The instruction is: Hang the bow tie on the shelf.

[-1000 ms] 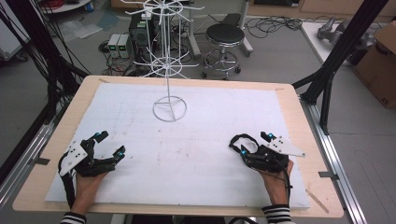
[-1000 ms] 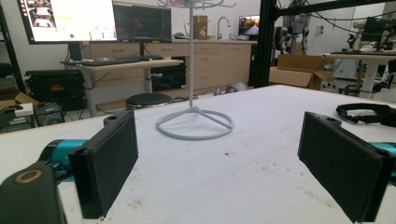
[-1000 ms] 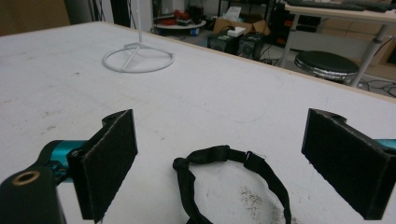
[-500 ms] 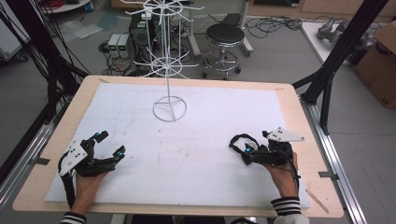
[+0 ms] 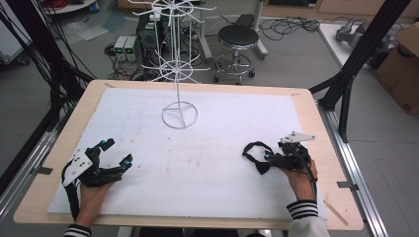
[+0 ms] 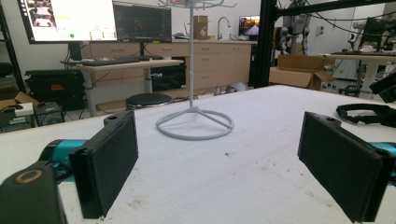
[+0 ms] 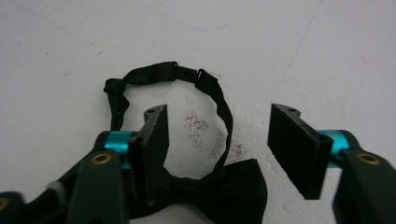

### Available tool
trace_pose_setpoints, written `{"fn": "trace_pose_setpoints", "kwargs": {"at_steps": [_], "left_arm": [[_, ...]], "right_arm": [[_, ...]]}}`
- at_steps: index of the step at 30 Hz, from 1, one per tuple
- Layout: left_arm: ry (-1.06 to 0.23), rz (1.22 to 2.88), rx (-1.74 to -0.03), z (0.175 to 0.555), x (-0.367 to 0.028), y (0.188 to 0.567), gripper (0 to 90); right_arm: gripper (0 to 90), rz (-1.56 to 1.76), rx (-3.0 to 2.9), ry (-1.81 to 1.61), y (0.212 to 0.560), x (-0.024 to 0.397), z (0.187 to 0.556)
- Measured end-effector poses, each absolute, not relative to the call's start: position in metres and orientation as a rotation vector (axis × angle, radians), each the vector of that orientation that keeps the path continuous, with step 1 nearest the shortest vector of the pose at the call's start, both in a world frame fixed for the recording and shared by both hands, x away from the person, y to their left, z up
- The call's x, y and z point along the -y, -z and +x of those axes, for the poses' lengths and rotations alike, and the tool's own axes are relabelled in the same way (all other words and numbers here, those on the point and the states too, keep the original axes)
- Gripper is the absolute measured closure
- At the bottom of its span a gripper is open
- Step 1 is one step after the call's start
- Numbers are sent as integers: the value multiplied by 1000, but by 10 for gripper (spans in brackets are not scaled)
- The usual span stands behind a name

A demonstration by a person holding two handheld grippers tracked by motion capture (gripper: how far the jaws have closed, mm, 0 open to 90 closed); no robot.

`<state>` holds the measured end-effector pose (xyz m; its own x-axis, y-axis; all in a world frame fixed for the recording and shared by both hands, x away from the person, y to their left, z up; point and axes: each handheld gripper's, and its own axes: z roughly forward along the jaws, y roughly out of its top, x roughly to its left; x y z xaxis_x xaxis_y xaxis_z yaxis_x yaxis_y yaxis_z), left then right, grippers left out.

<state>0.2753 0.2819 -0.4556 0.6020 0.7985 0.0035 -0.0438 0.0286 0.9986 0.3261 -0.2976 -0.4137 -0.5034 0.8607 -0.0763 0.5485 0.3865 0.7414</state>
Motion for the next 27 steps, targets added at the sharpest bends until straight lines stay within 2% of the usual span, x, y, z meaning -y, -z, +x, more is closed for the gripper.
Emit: {"fn": "trace_pose_setpoints", "kwargs": {"at_steps": [11, 20, 22, 27], "left_arm": [[-738, 1401, -696, 275, -282, 456, 130], [-738, 1402, -695, 275, -282, 456, 130], [-738, 1401, -695, 275, -282, 456, 130], [-737, 1401, -696, 275, -282, 456, 130]], "right_arm": [[567, 1269, -2241, -835, 420, 298, 336], [585, 1311, -2294, -787, 424, 299, 342], [632, 1320, -2304, -763, 421, 298, 344], [651, 1318, -2350, -708, 418, 298, 350]]}}
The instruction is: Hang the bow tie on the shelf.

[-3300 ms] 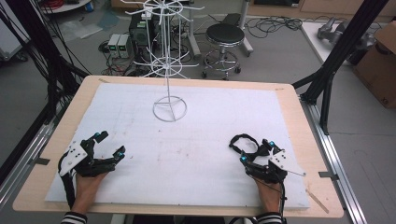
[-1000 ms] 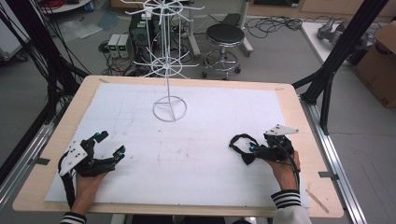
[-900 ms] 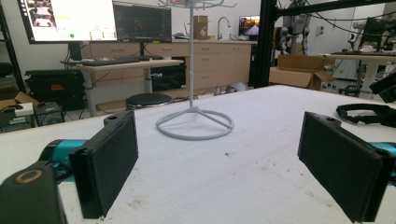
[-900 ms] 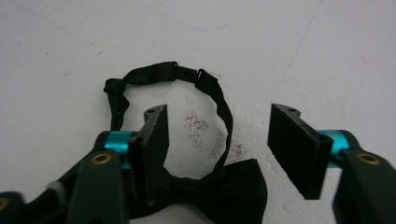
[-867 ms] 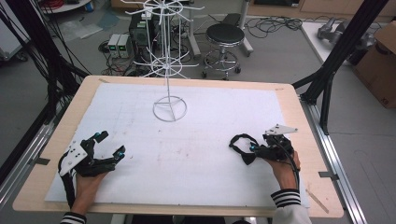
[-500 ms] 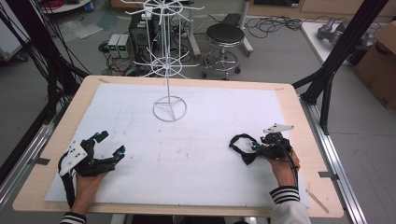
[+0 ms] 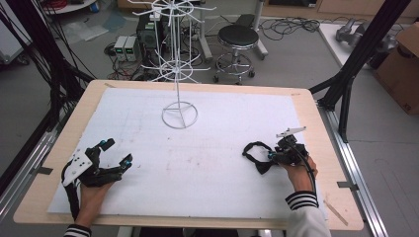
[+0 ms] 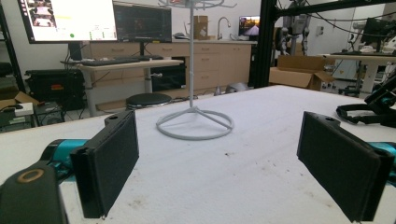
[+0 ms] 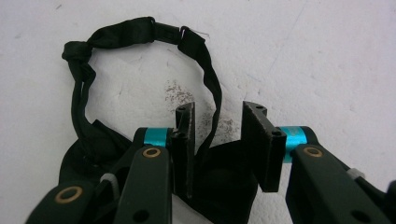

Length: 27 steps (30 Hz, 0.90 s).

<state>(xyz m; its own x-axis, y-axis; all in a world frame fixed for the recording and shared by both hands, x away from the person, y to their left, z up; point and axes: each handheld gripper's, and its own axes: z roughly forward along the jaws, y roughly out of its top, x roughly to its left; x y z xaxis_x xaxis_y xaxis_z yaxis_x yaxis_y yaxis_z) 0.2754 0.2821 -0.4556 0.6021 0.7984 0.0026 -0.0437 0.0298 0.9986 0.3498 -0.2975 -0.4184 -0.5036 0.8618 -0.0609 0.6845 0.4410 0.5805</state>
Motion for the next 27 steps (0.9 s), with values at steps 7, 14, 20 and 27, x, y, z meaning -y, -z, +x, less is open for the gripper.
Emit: {"fn": "trace_pose_setpoints", "kwargs": {"at_steps": [7, 14, 20, 27], "left_arm": [[-737, 1400, -696, 275, -282, 456, 130], [-736, 1400, -696, 275, -282, 456, 130], [-736, 1400, -696, 275, -282, 456, 131], [-736, 1400, -696, 275, -282, 456, 131]], "right_arm": [[756, 1328, -2397, -686, 420, 297, 354], [857, 1351, -2414, -675, 421, 295, 354], [879, 1344, -2405, -678, 419, 294, 353], [880, 1353, -2381, -758, 414, 295, 350]]}}
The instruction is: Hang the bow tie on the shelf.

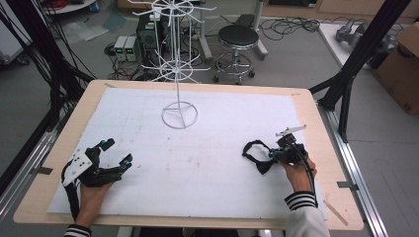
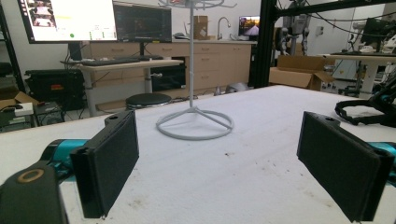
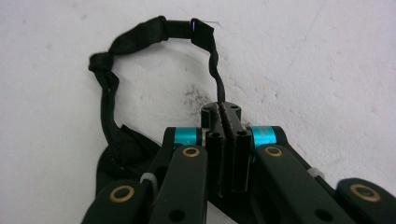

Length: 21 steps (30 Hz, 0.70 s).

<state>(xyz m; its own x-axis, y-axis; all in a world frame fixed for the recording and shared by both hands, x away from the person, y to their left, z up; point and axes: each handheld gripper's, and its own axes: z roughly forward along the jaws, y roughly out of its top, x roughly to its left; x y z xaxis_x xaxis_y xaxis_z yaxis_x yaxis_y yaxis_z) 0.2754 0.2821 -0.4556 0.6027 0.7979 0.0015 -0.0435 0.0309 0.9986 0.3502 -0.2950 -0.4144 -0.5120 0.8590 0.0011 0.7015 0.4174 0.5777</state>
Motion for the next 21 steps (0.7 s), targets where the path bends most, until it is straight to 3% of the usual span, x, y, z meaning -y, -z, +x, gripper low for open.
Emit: {"fn": "trace_pose_setpoints", "kwargs": {"at_steps": [21], "left_arm": [[-737, 1401, -695, 275, -282, 456, 131]], "right_arm": [[880, 1252, -2327, -1145, 401, 278, 337]]}}
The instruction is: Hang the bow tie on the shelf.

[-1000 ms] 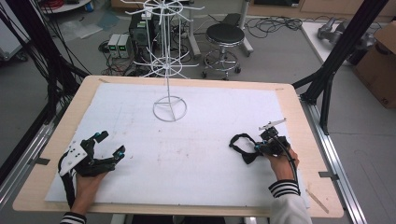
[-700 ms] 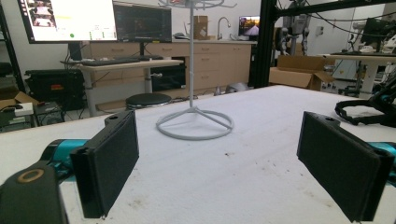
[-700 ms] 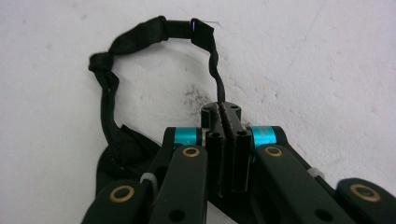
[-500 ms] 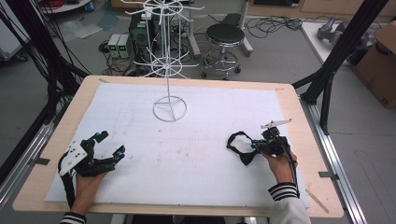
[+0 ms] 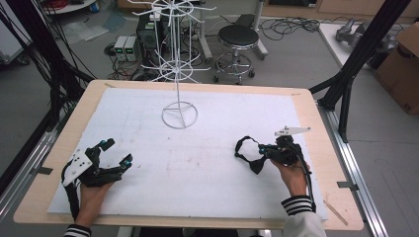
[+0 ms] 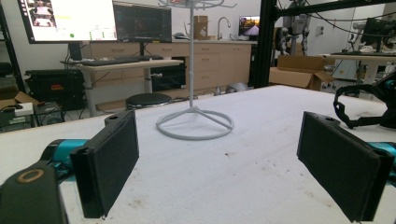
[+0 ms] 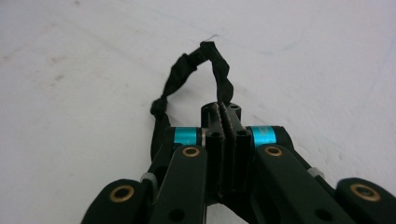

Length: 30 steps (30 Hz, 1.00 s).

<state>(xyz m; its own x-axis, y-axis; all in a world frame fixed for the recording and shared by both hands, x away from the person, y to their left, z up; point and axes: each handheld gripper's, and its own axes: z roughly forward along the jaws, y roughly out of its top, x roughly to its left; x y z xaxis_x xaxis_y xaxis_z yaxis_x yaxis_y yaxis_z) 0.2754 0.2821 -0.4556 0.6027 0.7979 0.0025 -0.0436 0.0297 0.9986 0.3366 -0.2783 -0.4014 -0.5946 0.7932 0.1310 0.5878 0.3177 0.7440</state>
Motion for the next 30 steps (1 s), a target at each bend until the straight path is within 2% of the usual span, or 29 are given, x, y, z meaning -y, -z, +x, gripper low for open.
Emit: {"fn": "trace_pose_setpoints", "kwargs": {"at_steps": [16, 30], "left_arm": [[-737, 1401, -695, 275, -282, 456, 131], [-737, 1400, -696, 275, -282, 456, 131]], "right_arm": [[877, 1046, -2175, -1460, 381, 253, 326], [877, 965, -2110, -1574, 367, 231, 329]]}}
